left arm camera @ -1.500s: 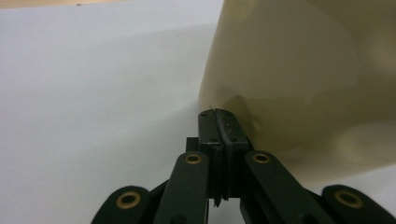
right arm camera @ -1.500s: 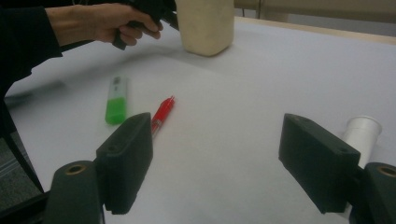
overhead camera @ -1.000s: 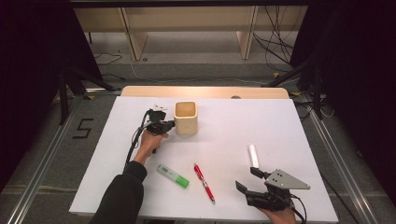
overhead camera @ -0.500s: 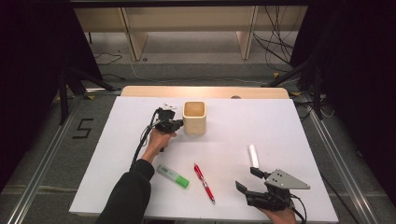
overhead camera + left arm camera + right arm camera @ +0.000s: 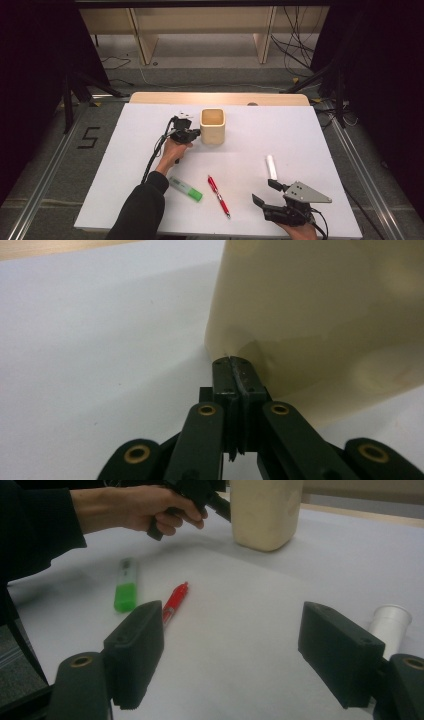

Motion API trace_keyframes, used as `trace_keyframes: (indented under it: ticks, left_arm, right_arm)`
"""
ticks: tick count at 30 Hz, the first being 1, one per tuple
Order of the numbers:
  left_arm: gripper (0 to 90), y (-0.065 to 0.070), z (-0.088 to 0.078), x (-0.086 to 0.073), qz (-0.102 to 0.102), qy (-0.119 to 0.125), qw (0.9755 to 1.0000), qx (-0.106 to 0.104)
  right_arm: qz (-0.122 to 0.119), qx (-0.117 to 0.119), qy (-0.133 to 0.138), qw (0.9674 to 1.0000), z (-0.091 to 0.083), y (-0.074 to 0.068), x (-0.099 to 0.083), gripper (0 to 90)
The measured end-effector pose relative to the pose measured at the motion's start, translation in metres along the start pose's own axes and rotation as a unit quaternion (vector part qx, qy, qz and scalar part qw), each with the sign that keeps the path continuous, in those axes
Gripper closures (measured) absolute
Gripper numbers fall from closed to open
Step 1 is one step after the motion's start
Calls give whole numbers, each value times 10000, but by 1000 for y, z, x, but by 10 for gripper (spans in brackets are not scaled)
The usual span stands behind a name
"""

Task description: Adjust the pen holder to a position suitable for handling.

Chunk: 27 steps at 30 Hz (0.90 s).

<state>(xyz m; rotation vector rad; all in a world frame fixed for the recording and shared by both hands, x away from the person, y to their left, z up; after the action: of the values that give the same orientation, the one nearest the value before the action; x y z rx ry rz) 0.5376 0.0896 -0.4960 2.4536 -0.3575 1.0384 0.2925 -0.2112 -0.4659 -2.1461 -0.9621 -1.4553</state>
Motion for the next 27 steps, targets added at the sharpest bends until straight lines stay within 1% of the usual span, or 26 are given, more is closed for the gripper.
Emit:
trace_keyframes:
  ticks: [1, 2, 3, 4, 5, 7, 8, 9, 10, 11, 13, 14, 16, 18, 19, 20, 21, 22, 23, 24, 25, 27]
  left_arm:
    - [881, -1, -2, 0, 99, -28, 9999, 41]
    - [808, -1, -3, 0, 140, -53, 9999, 40]
    - [785, -2, -5, -1, 191, -114, 9998, 22]
    - [785, -3, -8, -2, 291, -126, 9995, 55]
    - [748, -3, -12, -2, 403, -167, 9990, 94]
    - [679, -3, -19, -1, 432, -181, 9989, 46]
    - [618, -4, -23, 0, 425, -201, 9989, 39]
    - [605, -4, -27, 0, 360, -233, 9991, 3]
    - [605, -4, -31, 0, 336, -294, 9990, -60]
    - [588, -3, -35, -1, 368, -328, 9987, -115]
    - [533, -1, -42, -5, 572, -415, 9975, -87]
    - [512, 0, -46, -7, 616, -424, 9971, -107]
    - [465, 2, -53, -11, 646, -457, 9966, -211]
    - [422, 5, -62, -16, 795, -529, 9950, -303]
    - [395, 6, -65, -18, 830, -566, 9944, -321]
    - [373, 7, -68, -21, 814, -549, 9945, -366]
    - [370, 9, -70, -23, 840, -592, 9940, -379]
    - [363, 10, -73, -24, 928, -652, 9929, -352]
    - [347, 12, -75, -26, 951, -625, 9930, -321]
    - [342, 14, -77, -28, 961, -631, 9927, -365]
    - [337, 15, -78, -29, 1000, -682, 9920, -361]
    - [311, 17, -82, -32, 1121, -733, 9906, -288]
  right_arm:
    - [-11, -1, 1, 10000, 0, 0, 0, 271]
    - [-20, -5, 10, 10000, -1, 0, 0, 271]
    - [-17, -10, 3, 10000, -1, 1, 0, 271]
    - [-17, -10, 3, 10000, -1, 1, 0, 271]
    - [-15, -13, 3, 10000, -1, 1, 0, 271]
    - [-22, -14, 4, 10000, -1, 1, 0, 271]
    - [-13, -18, 2, 10000, -1, 1, 0, 271]
    - [-13, -21, 6, 10000, -1, 1, 0, 271]
    - [-13, -21, 6, 10000, -1, 1, 0, 271]
    - [-21, -19, 0, 10000, -1, 0, 0, 271]
    - [-21, -15, 3, 10000, -1, 0, 0, 271]
    - [-22, -14, -2, 10000, -1, 0, 0, 271]
    - [-28, -17, -12, 10000, 0, -1, 0, 271]
    - [-37, -10, -39, 10000, 0, -1, 0, 271]
    - [-46, -9, -22, 10000, 0, -1, 0, 271]
    - [-45, -9, -23, 10000, 0, -1, 0, 271]
    - [-49, -7, -30, 10000, 0, -1, 0, 271]
    - [-45, -3, -25, 10000, 0, -1, 0, 271]
    - [-35, -2, -34, 10000, 1, -1, 0, 271]
    - [-22, 3, -51, 10000, 1, -1, 0, 271]
    - [-40, 4, -40, 10000, 1, -1, 0, 271]
    - [-75, -4, -41, 10000, 0, -2, 0, 271]
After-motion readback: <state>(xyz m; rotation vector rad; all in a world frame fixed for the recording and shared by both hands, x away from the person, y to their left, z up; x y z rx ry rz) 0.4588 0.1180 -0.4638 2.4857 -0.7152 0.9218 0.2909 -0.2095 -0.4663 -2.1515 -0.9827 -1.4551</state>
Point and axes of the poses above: each handheld gripper's, and its own axes: z roughly forward along the jaws, x roughly out of its top, y roughly to its right, the point moved 3 cm from there along z, roughly forward along the jaws, and after that the axes turned 10 degrees about -z, right-handed, at the moved point
